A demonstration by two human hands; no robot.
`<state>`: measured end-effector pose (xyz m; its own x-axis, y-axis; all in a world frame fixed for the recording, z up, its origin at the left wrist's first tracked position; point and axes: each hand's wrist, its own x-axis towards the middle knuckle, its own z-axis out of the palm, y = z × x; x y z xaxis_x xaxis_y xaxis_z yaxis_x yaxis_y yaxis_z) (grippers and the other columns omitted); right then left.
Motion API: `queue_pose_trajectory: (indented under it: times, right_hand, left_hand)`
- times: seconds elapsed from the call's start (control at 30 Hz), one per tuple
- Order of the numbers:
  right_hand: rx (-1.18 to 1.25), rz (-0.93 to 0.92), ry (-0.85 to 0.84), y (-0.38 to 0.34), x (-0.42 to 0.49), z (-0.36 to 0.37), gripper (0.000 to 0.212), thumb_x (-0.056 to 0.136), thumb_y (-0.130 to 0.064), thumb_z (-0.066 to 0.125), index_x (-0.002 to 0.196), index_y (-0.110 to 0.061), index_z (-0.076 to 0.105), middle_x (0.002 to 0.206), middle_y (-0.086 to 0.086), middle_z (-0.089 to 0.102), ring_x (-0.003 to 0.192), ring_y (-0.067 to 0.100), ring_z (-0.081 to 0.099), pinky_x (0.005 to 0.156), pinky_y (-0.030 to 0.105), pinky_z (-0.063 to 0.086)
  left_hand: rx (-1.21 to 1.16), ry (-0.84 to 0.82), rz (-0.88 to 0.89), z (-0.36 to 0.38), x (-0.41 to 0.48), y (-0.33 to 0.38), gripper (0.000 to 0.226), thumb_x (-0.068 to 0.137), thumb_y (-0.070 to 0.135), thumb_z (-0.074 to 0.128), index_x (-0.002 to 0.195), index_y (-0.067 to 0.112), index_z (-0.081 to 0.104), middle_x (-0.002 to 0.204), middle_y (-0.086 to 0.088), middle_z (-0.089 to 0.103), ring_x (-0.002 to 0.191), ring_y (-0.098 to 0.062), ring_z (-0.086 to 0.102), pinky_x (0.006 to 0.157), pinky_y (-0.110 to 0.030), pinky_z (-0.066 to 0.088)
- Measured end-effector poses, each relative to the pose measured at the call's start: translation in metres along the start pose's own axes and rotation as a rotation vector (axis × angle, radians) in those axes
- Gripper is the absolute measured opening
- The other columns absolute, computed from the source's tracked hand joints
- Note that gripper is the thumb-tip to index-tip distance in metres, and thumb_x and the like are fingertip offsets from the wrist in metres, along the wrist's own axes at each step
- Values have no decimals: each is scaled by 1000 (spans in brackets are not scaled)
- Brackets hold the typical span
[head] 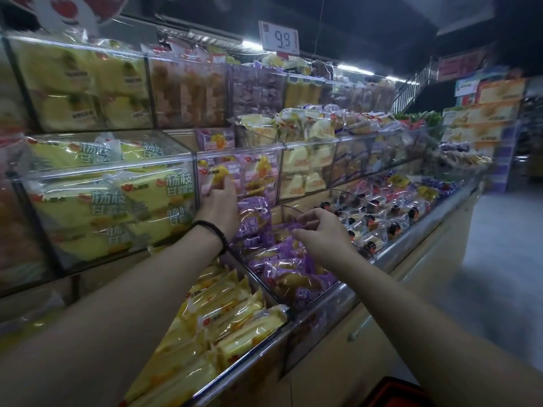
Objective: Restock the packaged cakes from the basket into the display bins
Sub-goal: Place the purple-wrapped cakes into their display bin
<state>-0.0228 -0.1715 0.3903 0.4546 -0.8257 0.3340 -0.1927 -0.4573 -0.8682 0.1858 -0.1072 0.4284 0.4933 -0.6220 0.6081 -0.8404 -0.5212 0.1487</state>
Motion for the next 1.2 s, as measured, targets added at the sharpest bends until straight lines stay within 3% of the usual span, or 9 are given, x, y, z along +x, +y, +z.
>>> queue_pose_trajectory:
  times: [0.2, 0.27, 0.43, 0.53, 0.6, 0.7, 0.87, 1.07, 1.2]
  right_hand:
    - [-34, -12, -17, 0, -10, -4, 18, 95, -20, 71, 112, -19, 65, 101, 0, 70, 86, 21, 72, 73, 42, 61]
    - [-41, -17, -35, 0, -15, -6, 15, 95, -21, 71, 110, -19, 66, 101, 2, 70, 87, 22, 72, 73, 43, 63]
    - [-50, -41, -71, -4, -29, -13, 11, 97, -22, 71, 108, -19, 68, 99, 2, 72, 86, 23, 73, 75, 47, 65]
    - [-45, -49, -62, -9, -39, -17, 7, 96, -24, 72, 103, -22, 69, 96, 2, 73, 84, 26, 74, 69, 47, 64]
    - [-38, -52, -50, -12, -47, -19, 7, 95, -26, 74, 99, -23, 69, 92, 2, 74, 82, 26, 74, 61, 41, 62]
    - [-49, -46, -25, -12, -62, -25, 6, 92, -21, 74, 96, -23, 70, 87, 0, 74, 82, 23, 72, 72, 42, 60]
    - [9, -20, 5, -10, -86, -44, 5, 92, -15, 74, 95, -17, 71, 86, 5, 75, 84, 24, 74, 77, 44, 60]
    - [-22, -10, -17, -4, -99, -60, 10, 93, -25, 76, 98, -20, 70, 93, 6, 74, 88, 26, 73, 84, 52, 62]
    - [-56, -8, -48, -5, -80, -61, 8, 95, -23, 74, 100, -20, 69, 96, 7, 73, 90, 26, 72, 85, 53, 62]
  left_hand:
    - [195, 11, 124, -5, -7, -1, 47, 91, -14, 56, 128, 13, 44, 81, -11, 62, 64, -28, 59, 49, -38, 53]
    - [176, -42, 116, -7, -13, 2, 35, 92, -11, 56, 119, 11, 52, 84, -9, 61, 69, -28, 57, 53, -37, 49]
    - [-85, -192, 48, -13, -33, 19, 7, 95, 15, 65, 101, 14, 64, 91, -5, 65, 77, -21, 67, 65, -39, 64]
    - [-248, -309, 86, -22, -52, 38, 9, 95, 18, 66, 93, 15, 74, 96, -3, 73, 82, -16, 70, 70, -34, 65]
    - [-314, -364, 142, -33, -70, 54, 14, 96, 20, 66, 97, 13, 77, 98, -1, 71, 88, -15, 67, 73, -32, 62]
    - [-366, -380, 211, -48, -98, 76, 14, 97, 18, 65, 107, 13, 73, 100, -1, 67, 91, -17, 63, 66, -27, 55]
    - [-456, -376, 218, -61, -132, 93, 19, 97, 22, 61, 115, 17, 64, 105, -5, 66, 89, -22, 66, 66, -36, 59]
    - [-358, -345, 260, -58, -119, 79, 14, 95, 17, 64, 108, 22, 66, 103, 0, 63, 87, -17, 65, 69, -32, 59]
    - [-51, -213, 309, -41, -59, 44, 24, 92, 15, 63, 115, 23, 63, 117, -1, 59, 112, -24, 56, 94, -41, 56]
